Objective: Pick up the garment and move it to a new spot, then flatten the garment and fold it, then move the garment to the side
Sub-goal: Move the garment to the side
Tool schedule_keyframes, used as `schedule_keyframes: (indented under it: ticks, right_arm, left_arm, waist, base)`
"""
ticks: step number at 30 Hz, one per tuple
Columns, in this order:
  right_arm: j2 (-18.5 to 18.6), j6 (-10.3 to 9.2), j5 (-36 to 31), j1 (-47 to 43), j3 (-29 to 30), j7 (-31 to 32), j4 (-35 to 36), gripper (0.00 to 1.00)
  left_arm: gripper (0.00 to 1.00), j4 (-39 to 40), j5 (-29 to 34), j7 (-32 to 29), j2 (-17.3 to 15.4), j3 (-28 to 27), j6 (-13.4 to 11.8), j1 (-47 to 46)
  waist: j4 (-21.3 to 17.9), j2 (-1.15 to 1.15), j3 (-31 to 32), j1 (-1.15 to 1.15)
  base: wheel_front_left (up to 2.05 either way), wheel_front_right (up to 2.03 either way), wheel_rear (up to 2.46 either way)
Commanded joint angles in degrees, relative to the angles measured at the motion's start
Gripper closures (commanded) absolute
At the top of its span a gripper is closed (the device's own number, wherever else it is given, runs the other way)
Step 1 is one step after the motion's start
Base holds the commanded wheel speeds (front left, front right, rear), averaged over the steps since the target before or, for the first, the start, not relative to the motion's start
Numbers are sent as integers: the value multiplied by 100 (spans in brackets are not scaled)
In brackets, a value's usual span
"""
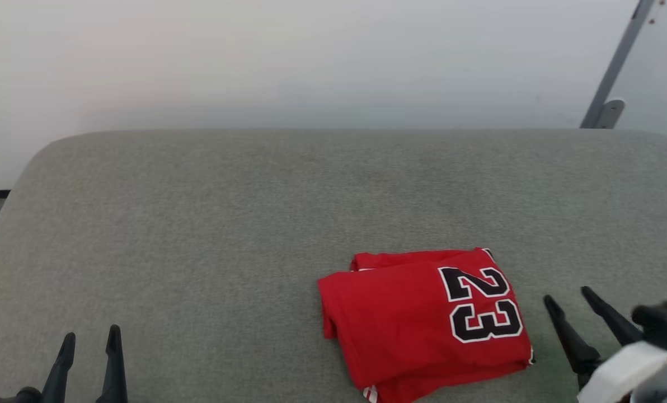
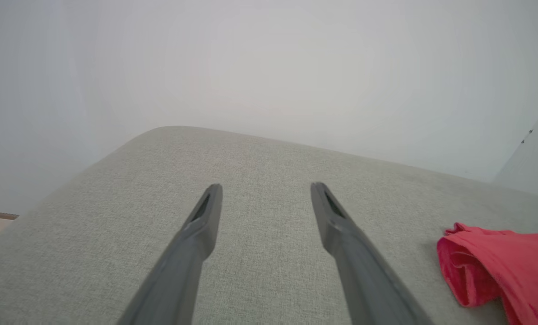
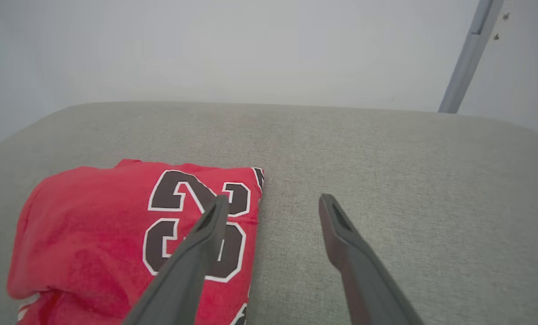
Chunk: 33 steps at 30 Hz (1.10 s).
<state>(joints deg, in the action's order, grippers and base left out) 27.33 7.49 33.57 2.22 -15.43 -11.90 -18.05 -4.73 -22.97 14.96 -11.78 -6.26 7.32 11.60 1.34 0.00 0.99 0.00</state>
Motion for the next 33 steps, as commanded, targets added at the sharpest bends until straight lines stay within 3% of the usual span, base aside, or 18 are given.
schedule_keyframes:
  ticks: [1, 14, 16, 25, 28, 29, 30, 31, 33]
  right_arm:
    - [113, 0, 225, 166, -189, 211, -12, 0]
    - [1057, 0, 1655, 1409, -1471, 2537, -50, 0]
    - [1206, 0, 1920, 1670, -1677, 3159, -138, 0]
    - [1047, 0, 2479, 2346, -2142, 4814, -820, 0]
    - [909, -1, 2581, 2417, -2195, 5075, -1034, 0]
    - [854, -1, 2596, 2460, -2245, 5176, -1085, 5]
    - [800, -1, 2661, 2506, -2265, 5222, -1117, 58]
    - [768, -1, 2714, 2546, -2263, 5240, -1132, 100]
    - [754, -3, 2802, 2649, -2258, 5271, -1123, 100]
  left_arm:
    - [0, 29, 80, 28, -26, 24, 20, -67]
    - [0, 13, 11, 28, -47, 356, 20, -310]
    - [0, -18, -5, 29, -55, 432, 20, -429]
    - [0, -108, -61, 29, -57, 651, 20, -756]
    - [0, -131, -60, 28, -38, 688, 20, -830]
    - [0, -147, -65, 28, -36, 700, 20, -853]
    - [0, -165, -69, 28, -31, 718, 20, -889]
    - [0, -172, -64, 29, -28, 735, 20, -930]
    - [0, -191, -58, 29, -18, 751, 20, -996]
  waist:
    - [70, 0, -24, 0]
    - [565, 0, -407, 0]
    - [702, 0, -533, 0]
    - [973, 0, -870, 0]
    - [1006, 0, -919, 0]
    - [1018, 0, -942, 0]
    - [1023, 0, -966, 0]
    - [1026, 0, -986, 0]
    - [1015, 0, -1025, 0]
  base:
    - [0, 0, 0]
    - [0, 0, 0]
    - [0, 0, 0]
    - [0, 0, 0]
    - [0, 0, 0]
    - [0, 0, 0]
    - [0, 0, 0]
    - [0, 0, 0]
    - [0, 0, 0]
